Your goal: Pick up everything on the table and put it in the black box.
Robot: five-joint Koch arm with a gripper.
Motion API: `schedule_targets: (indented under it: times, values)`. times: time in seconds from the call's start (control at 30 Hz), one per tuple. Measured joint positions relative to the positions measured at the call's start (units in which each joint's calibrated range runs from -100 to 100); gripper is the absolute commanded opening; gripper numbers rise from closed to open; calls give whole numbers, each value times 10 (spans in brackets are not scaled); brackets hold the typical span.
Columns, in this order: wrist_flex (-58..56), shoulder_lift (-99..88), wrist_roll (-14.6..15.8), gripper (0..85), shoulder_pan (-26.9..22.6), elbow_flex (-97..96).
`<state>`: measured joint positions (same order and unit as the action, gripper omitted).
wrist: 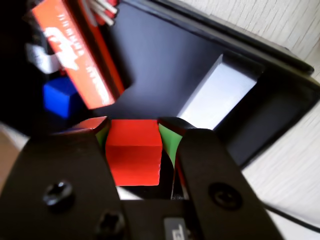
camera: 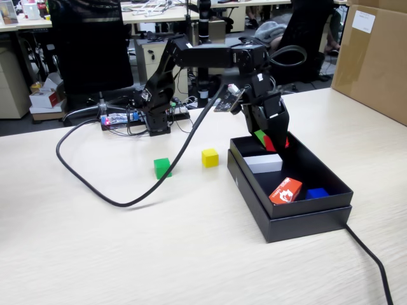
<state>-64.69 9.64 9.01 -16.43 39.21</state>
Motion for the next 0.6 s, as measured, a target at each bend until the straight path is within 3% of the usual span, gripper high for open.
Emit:
schedule_targets:
  times: [0.3,0.5,0.6]
  values:
    - [0,101,2,48,15,5]
    - [0,114,2,218,19,5]
    - [0,115,2,257,20,4]
